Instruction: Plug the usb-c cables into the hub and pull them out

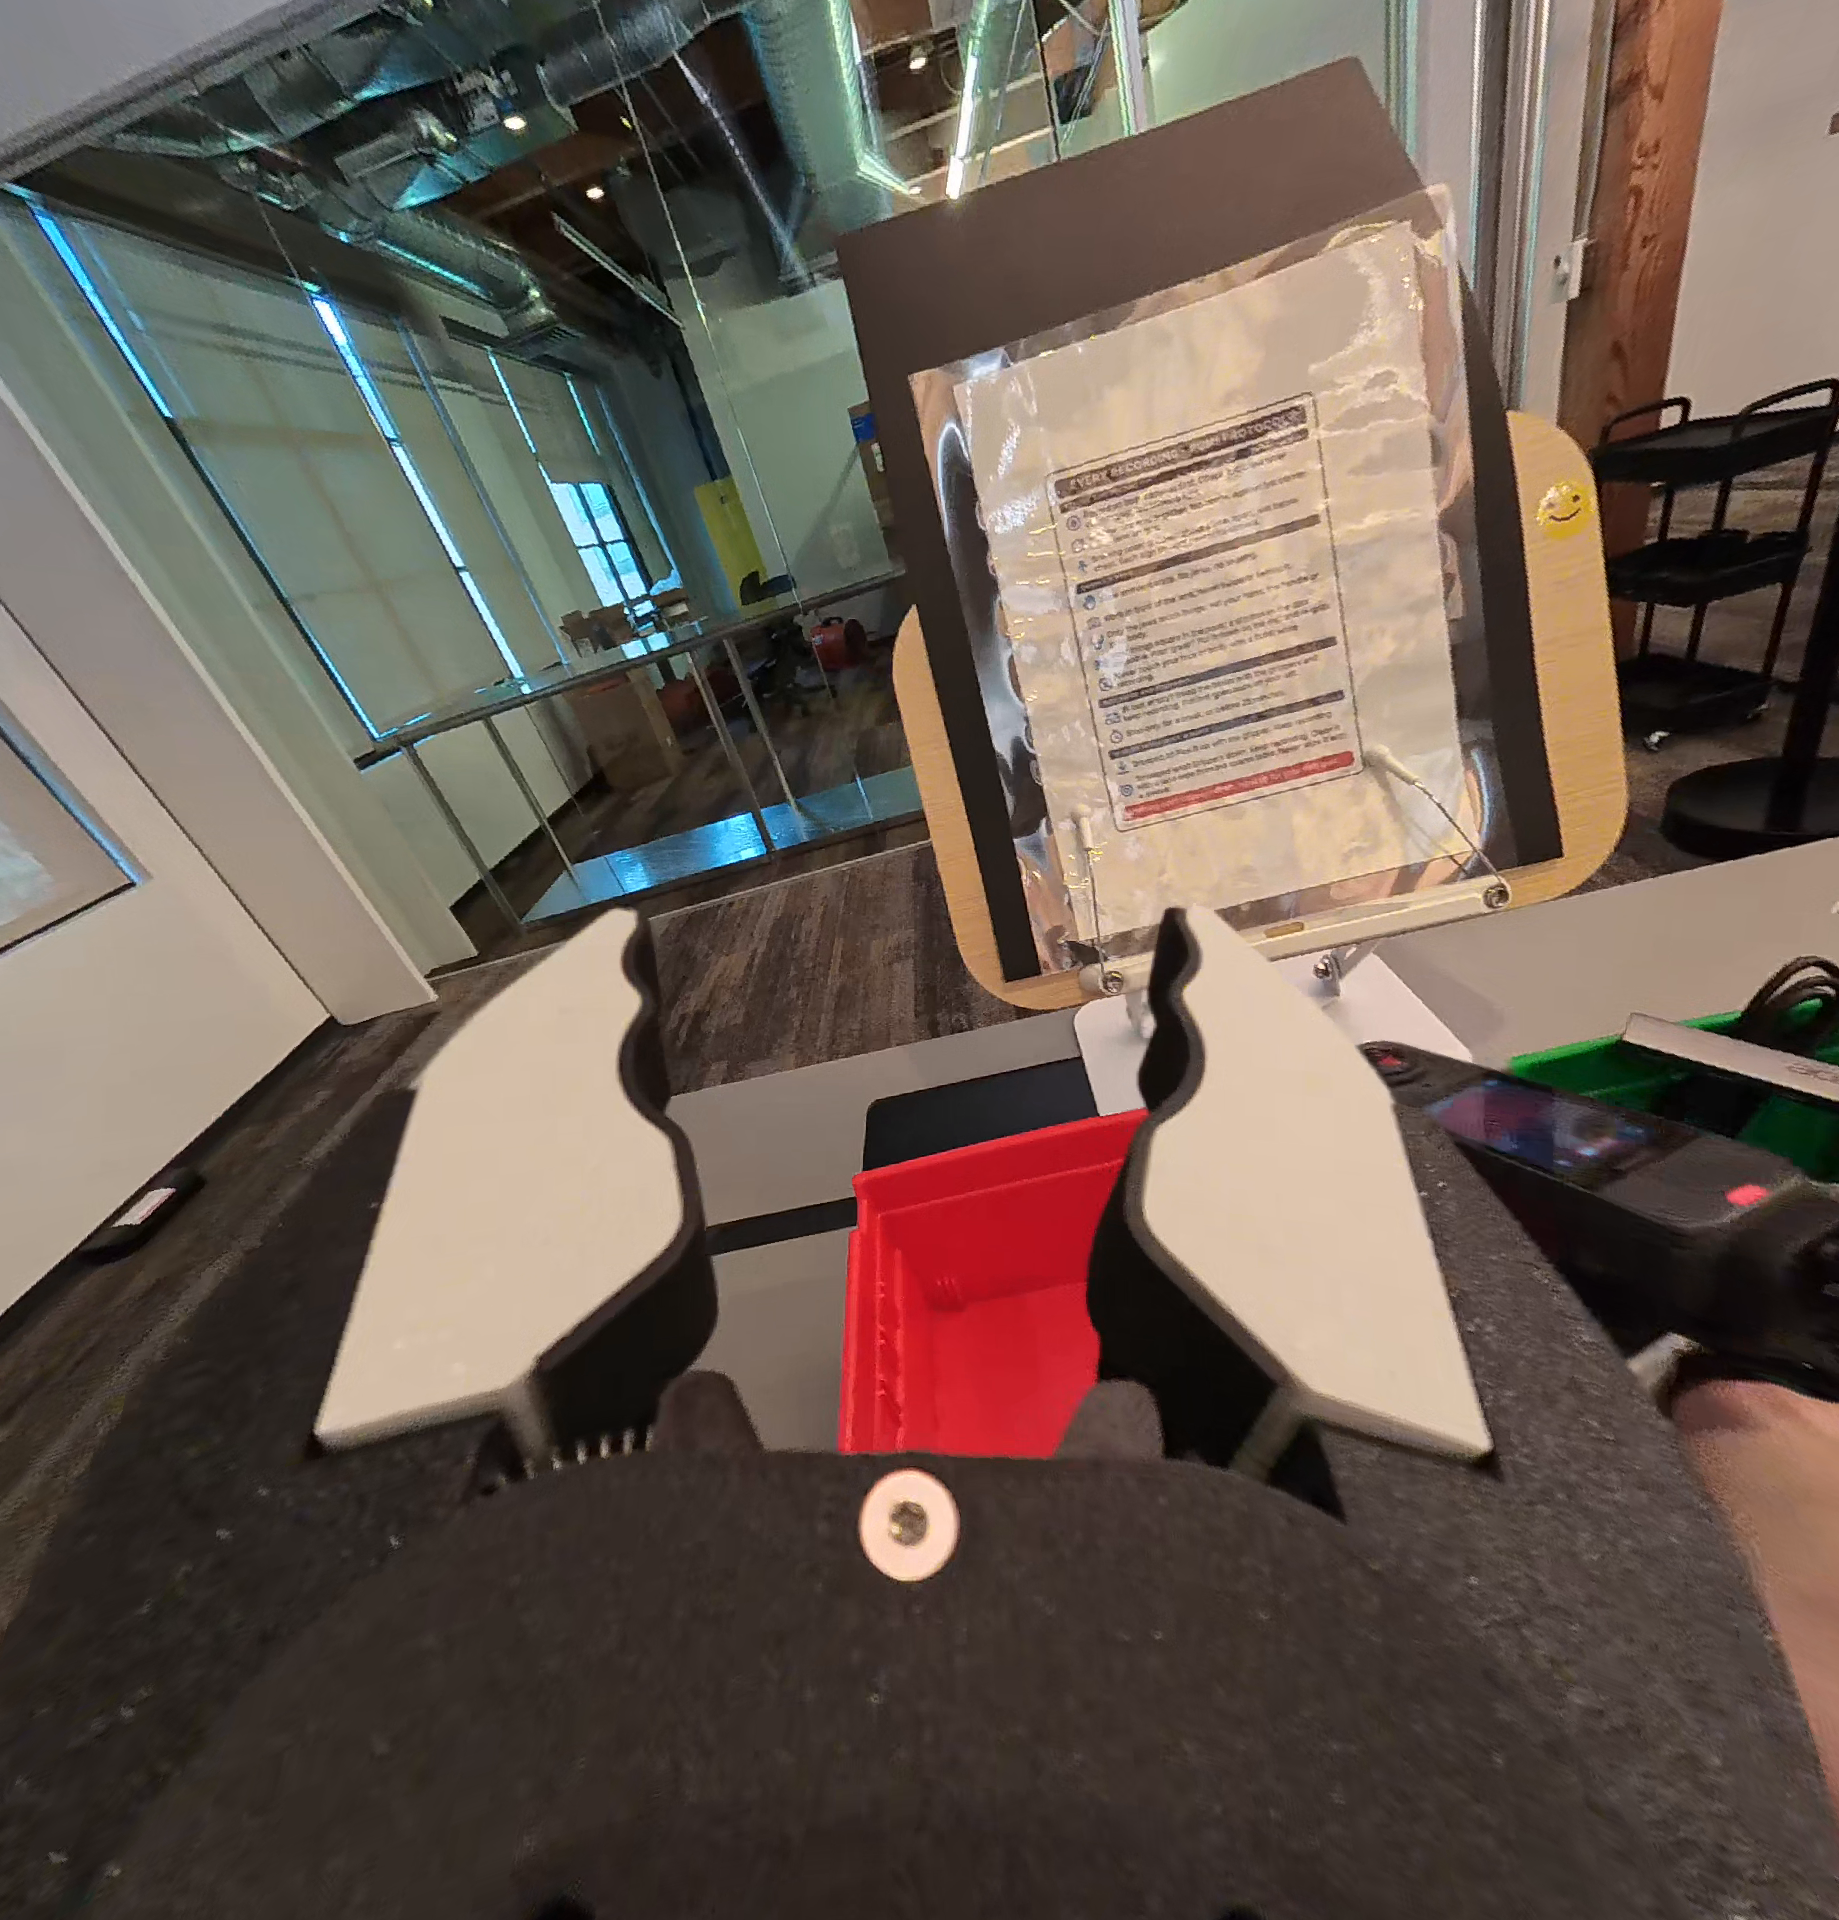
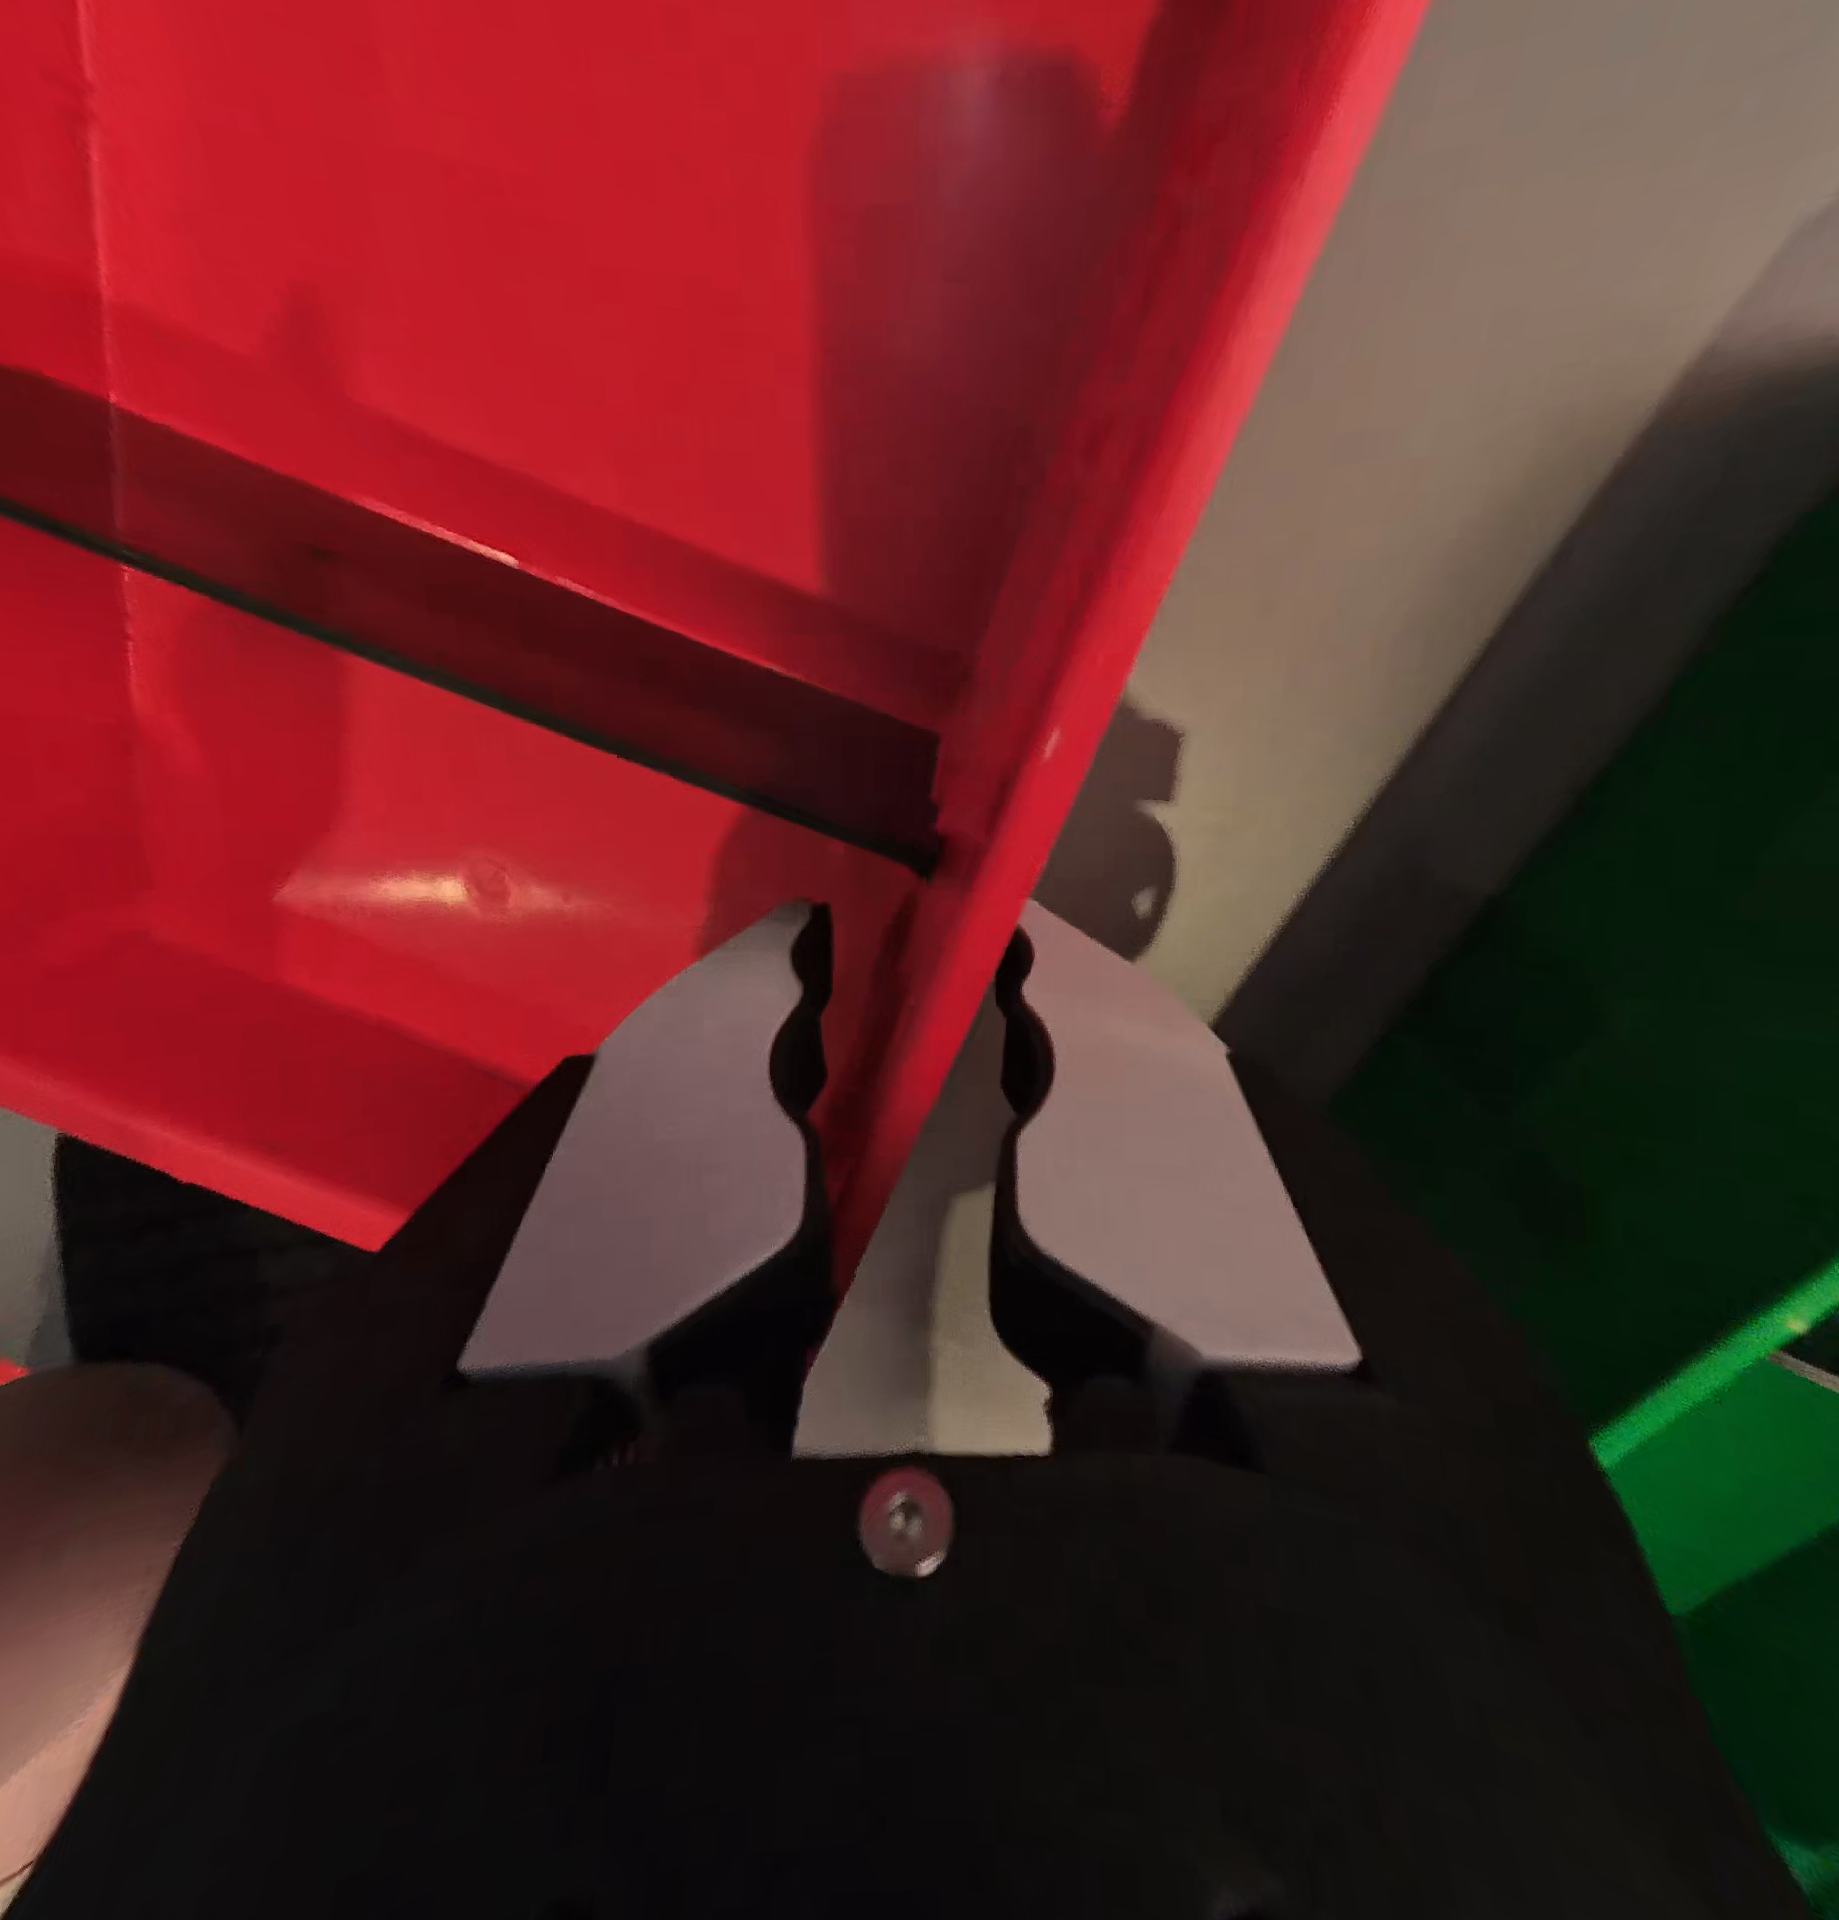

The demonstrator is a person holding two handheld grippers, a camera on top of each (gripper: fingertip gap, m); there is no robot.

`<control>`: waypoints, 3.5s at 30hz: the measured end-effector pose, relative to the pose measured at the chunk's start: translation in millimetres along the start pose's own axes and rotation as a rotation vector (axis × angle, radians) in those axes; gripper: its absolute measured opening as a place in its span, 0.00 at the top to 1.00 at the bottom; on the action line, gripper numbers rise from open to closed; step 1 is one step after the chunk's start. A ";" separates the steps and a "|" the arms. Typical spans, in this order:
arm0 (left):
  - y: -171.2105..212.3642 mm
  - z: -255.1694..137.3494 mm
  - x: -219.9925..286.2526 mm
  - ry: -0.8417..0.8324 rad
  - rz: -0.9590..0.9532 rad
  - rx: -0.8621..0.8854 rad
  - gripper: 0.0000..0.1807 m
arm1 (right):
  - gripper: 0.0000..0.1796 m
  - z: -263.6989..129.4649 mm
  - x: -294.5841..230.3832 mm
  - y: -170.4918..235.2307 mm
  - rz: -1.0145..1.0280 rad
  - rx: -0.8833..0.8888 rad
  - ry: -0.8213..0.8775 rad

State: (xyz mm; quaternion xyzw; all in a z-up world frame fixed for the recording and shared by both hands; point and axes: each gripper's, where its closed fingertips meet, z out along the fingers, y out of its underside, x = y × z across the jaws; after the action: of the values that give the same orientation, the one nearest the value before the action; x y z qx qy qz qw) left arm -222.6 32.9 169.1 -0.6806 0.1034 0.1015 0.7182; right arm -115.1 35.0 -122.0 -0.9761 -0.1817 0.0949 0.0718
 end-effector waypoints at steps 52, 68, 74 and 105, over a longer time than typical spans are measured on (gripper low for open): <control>162.0 -34.6 276.8 0.979 -0.009 -0.773 0.55 | 0.97 -219.4 397.7 468.5 1.138 0.049 0.052; 192.7 -3.6 205.6 0.982 0.012 -0.897 0.94 | 0.96 -206.4 393.3 422.7 0.865 -0.002 0.115; 209.2 11.0 151.8 0.946 -0.088 -0.956 0.96 | 0.96 -183.4 387.0 398.0 0.804 -0.020 0.092; 296.0 -12.3 -157.6 0.265 -0.670 -0.975 0.96 | 0.97 -90.5 386.7 204.2 0.494 0.015 -0.020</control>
State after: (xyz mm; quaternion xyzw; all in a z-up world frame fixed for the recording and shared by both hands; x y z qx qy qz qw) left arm -458.4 35.5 -69.5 -0.9337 -0.0863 -0.1801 0.2972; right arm 327.9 -20.8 -131.2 -0.9894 0.0626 0.1203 0.0520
